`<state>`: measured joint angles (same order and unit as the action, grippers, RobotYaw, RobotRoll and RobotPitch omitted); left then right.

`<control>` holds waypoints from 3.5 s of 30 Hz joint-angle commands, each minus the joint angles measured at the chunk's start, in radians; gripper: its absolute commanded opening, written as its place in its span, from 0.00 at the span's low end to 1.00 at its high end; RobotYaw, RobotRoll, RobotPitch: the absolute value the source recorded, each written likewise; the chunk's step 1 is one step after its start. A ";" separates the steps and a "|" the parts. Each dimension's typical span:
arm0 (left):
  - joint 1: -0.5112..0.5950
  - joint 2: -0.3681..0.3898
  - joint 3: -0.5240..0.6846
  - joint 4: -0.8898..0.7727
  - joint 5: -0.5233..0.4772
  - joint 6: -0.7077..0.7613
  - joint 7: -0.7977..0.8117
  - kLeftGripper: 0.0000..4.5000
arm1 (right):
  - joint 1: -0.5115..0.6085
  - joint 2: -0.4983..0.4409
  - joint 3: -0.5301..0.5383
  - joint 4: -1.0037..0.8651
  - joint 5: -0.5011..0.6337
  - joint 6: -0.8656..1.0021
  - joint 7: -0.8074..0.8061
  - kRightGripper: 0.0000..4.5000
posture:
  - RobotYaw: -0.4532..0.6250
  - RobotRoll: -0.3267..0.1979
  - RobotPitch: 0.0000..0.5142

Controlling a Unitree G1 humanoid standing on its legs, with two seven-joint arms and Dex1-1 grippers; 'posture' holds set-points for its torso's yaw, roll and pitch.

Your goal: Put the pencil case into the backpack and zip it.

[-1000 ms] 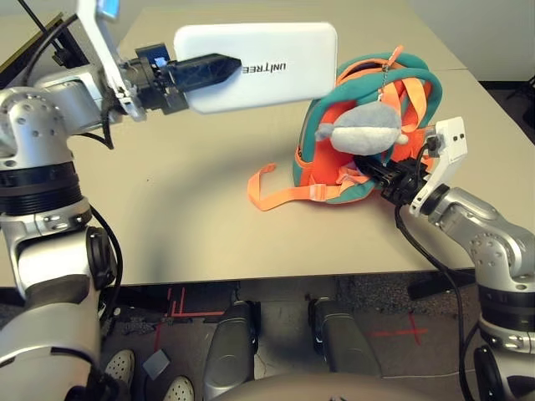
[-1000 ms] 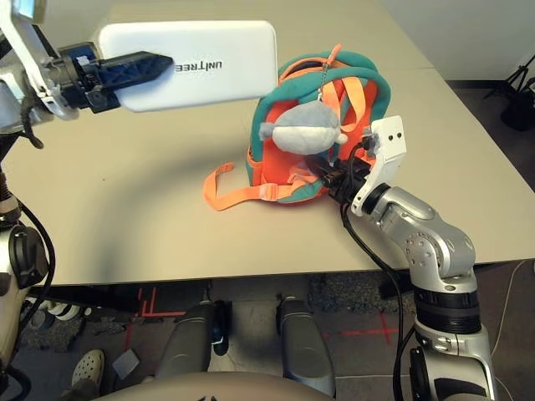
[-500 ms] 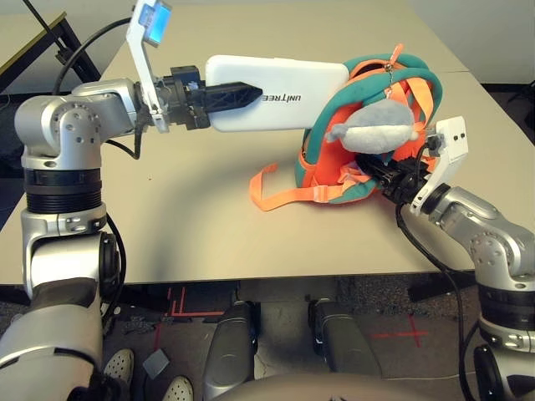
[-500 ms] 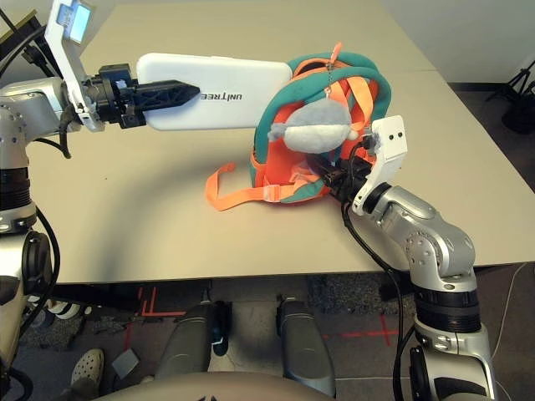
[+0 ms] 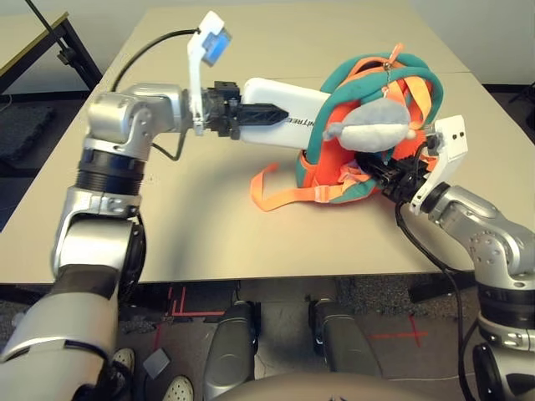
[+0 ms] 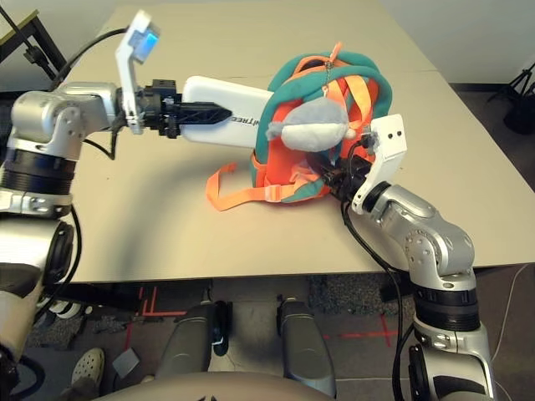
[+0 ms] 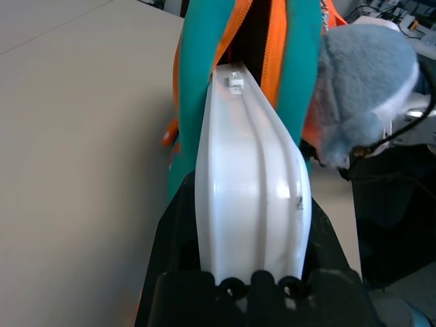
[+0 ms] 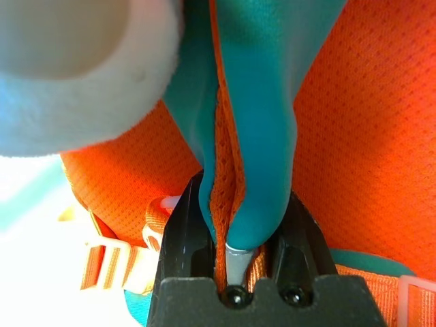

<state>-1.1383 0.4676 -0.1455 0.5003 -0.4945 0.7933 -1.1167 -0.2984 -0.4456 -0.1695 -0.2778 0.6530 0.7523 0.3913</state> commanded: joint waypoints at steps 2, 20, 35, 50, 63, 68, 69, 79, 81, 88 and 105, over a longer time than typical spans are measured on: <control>-0.078 -0.087 -0.021 0.133 0.069 -0.103 -0.038 0.27 | 0.017 0.006 0.018 0.011 -0.023 0.021 -0.009 0.18 | 0.27 0.62 0.23; -0.099 -0.121 0.042 0.174 0.157 -0.158 -0.040 1.00 | 0.013 0.013 0.025 0.011 -0.038 0.020 -0.001 0.18 | 0.27 0.62 0.23; 0.071 0.069 0.110 -0.280 0.084 0.098 0.031 1.00 | 0.000 0.021 0.041 0.037 -0.055 0.015 0.020 0.18 | 0.30 0.62 0.24; 0.136 0.068 0.099 -0.362 0.027 0.165 0.075 0.14 | -0.014 0.024 0.049 0.053 -0.068 0.011 0.039 0.18 | 0.31 0.62 0.22; 0.076 -0.113 -0.012 -0.122 0.110 0.015 0.097 0.00 | -0.009 0.021 0.044 0.054 -0.071 0.008 0.037 0.18 | 0.30 0.62 0.23; -0.005 -0.214 -0.036 0.117 0.202 -0.151 0.134 0.00 | -0.007 0.018 0.043 0.050 -0.075 0.008 0.039 0.18 | 0.28 0.62 0.23; -0.013 -0.224 -0.037 0.136 0.212 -0.167 0.133 0.00 | -0.005 0.018 0.042 0.048 -0.075 0.008 0.039 0.18 | 0.28 0.62 0.23; 0.032 -0.152 0.027 -0.100 0.098 0.005 0.034 0.00 | 0.023 0.018 0.033 0.026 -0.073 0.010 0.031 0.18 | 0.27 0.62 0.23; 0.045 -0.113 0.059 -0.189 0.051 0.076 0.029 0.00 | 0.018 0.018 0.034 0.033 -0.075 0.008 0.033 0.18 | 0.27 0.62 0.23; 0.063 0.016 0.158 -0.345 -0.015 0.187 0.087 0.00 | -0.004 0.020 0.045 0.061 -0.082 -0.002 0.045 0.18 | 0.30 0.62 0.22; 0.081 0.056 0.136 -0.456 -0.063 0.244 0.122 0.76 | -0.017 0.026 0.053 0.081 -0.099 -0.012 0.062 0.18 | 0.30 0.62 0.21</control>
<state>-1.0547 0.5171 0.0100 0.0785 -0.5350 1.0212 -0.9873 -0.3315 -0.4197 -0.1316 -0.2221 0.5679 0.7186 0.4563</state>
